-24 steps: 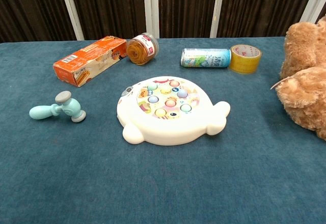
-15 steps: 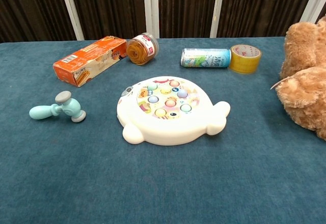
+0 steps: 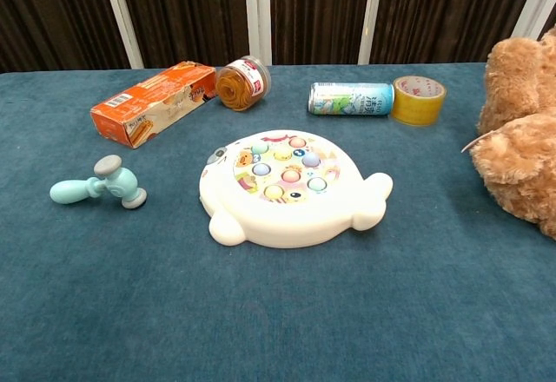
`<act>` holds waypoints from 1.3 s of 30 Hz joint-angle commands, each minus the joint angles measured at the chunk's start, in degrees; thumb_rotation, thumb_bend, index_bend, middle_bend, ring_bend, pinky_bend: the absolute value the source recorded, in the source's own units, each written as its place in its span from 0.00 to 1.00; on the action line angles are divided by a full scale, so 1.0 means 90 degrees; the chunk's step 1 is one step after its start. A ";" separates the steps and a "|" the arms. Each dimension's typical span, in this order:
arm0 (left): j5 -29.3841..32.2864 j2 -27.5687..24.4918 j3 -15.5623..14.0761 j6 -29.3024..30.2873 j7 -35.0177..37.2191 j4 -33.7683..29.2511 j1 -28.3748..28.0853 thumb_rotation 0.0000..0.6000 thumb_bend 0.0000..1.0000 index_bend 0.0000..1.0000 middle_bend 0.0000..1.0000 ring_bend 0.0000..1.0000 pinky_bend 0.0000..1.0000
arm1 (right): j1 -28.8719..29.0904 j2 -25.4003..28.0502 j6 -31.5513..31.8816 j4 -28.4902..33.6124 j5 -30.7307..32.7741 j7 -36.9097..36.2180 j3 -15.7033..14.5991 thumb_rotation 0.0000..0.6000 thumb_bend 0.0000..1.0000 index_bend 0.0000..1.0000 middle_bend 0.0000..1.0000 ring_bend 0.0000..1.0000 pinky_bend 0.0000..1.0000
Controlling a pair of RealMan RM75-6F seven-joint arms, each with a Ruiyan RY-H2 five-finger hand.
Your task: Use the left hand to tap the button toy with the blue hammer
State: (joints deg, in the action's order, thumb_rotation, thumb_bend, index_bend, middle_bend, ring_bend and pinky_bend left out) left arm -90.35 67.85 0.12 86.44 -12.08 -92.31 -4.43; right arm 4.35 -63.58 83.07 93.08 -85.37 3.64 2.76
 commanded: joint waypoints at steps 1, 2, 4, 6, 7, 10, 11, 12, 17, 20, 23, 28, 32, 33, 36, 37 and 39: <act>0.0028 -0.0004 0.0016 -0.0033 -0.0044 -0.0010 -0.0020 1.00 0.06 0.00 0.00 0.00 0.01 | 0.0008 0.0004 -0.0014 0.0003 0.0005 -0.0019 0.0004 1.00 0.18 0.00 0.00 0.00 0.00; 0.0036 -0.0005 0.0032 -0.0067 -0.0096 -0.0022 -0.0048 1.00 0.06 0.00 0.00 0.00 0.01 | 0.0011 0.0008 -0.0020 0.0001 0.0005 -0.0031 0.0004 1.00 0.18 0.00 0.00 0.00 0.00; 0.0055 -0.0025 0.0069 -0.0173 -0.0248 -0.0073 -0.0130 1.00 0.06 0.00 0.00 0.00 0.01 | 0.0011 0.0015 -0.0031 0.0000 0.0004 -0.0054 -0.0001 1.00 0.18 0.00 0.00 0.00 0.00; 0.0111 -0.0048 0.0175 -0.0296 -0.0444 -0.0197 -0.0259 1.00 0.06 0.00 0.00 0.00 0.02 | 0.0012 0.0025 -0.0041 0.0011 0.0016 -0.0087 0.0000 1.00 0.18 0.00 0.00 0.00 0.00; 0.0154 -0.0057 0.0233 -0.0366 -0.0530 -0.0271 -0.0326 1.00 0.07 0.00 0.00 0.00 0.02 | 0.0014 0.0026 -0.0045 0.0018 0.0021 -0.0100 0.0004 1.00 0.18 0.00 0.00 0.00 0.00; 0.0388 -0.0082 0.0443 -0.0690 -0.0814 -0.0550 -0.0586 1.00 0.09 0.03 0.00 0.00 0.03 | 0.0028 0.0027 -0.0077 0.0036 0.0029 -0.0113 0.0003 1.00 0.18 0.00 0.00 0.00 0.00; 0.0514 -0.0082 0.0534 -0.0861 -0.0933 -0.0670 -0.0714 1.00 0.10 0.05 0.00 0.00 0.04 | 0.0036 0.0024 -0.0095 0.0043 0.0030 -0.0106 0.0001 1.00 0.18 0.00 0.00 0.00 0.00; 0.0639 -0.0072 0.0627 -0.1037 -0.1049 -0.0776 -0.0849 1.00 0.12 0.08 0.00 0.00 0.05 | 0.0044 0.0019 -0.0108 0.0045 0.0030 -0.0095 0.0000 1.00 0.18 0.00 0.00 0.00 0.00; 0.1195 0.0146 0.0967 -0.1614 -0.1735 -0.0935 -0.1368 1.00 0.18 0.28 0.05 0.00 0.08 | 0.0071 -0.0003 -0.0171 0.0058 0.0058 -0.0069 -0.0002 1.00 0.18 0.00 0.00 0.00 0.00; 0.1551 0.0429 0.1119 -0.1898 -0.2207 -0.0854 -0.1679 1.00 0.21 0.33 0.12 0.00 0.11 | 0.0072 0.0008 -0.0180 0.0071 0.0086 -0.0086 0.0008 1.00 0.18 0.00 0.00 0.00 0.00; 0.1918 0.0695 0.1193 -0.2109 -0.2482 -0.0785 -0.1883 1.00 0.23 0.37 0.15 0.00 0.12 | 0.0067 0.0024 -0.0178 0.0077 0.0102 -0.0108 0.0012 1.00 0.18 0.00 0.00 0.00 0.00; 0.2490 0.1164 0.1249 -0.2296 -0.2888 -0.0568 -0.2157 1.00 0.26 0.40 0.16 0.00 0.12 | 0.0057 0.0046 -0.0180 0.0093 0.0125 -0.0136 0.0011 1.00 0.18 0.00 0.00 0.00 0.00; 0.2733 0.1494 0.1213 -0.2367 -0.3121 -0.0320 -0.2329 1.00 0.27 0.42 0.16 0.00 0.12 | 0.0053 0.0058 -0.0186 0.0102 0.0142 -0.0154 0.0012 1.00 0.18 0.00 0.00 0.00 0.00; 0.2778 0.1558 0.1206 -0.2377 -0.3156 -0.0270 -0.2358 1.00 0.28 0.42 0.16 0.00 0.12 | 0.0053 0.0060 -0.0191 0.0105 0.0147 -0.0156 0.0012 1.00 0.18 0.00 0.00 0.00 0.00; 0.2952 0.1772 0.1196 -0.2408 -0.3241 -0.0116 -0.2452 1.00 0.30 0.43 0.16 0.00 0.12 | 0.0056 0.0067 -0.0201 0.0115 0.0161 -0.0166 0.0016 1.00 0.18 0.00 0.00 0.00 0.00; 0.3014 0.1854 0.1188 -0.2417 -0.3283 -0.0050 -0.2491 1.00 0.30 0.43 0.16 0.00 0.12 | 0.0055 0.0069 -0.0201 0.0116 0.0162 -0.0168 0.0015 1.00 0.18 0.00 0.00 0.00 0.00; 0.3092 0.1991 0.1173 -0.2418 -0.3347 0.0063 -0.2553 1.00 0.32 0.44 0.17 0.00 0.12 | 0.0057 0.0071 -0.0210 0.0121 0.0165 -0.0178 0.0013 1.00 0.18 0.00 0.00 0.00 0.00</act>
State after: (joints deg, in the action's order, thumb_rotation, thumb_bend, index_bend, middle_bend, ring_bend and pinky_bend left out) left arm -63.11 85.04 10.82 64.78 -41.70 -92.35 -26.91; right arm 4.86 -62.95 81.19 94.17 -83.90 2.05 2.88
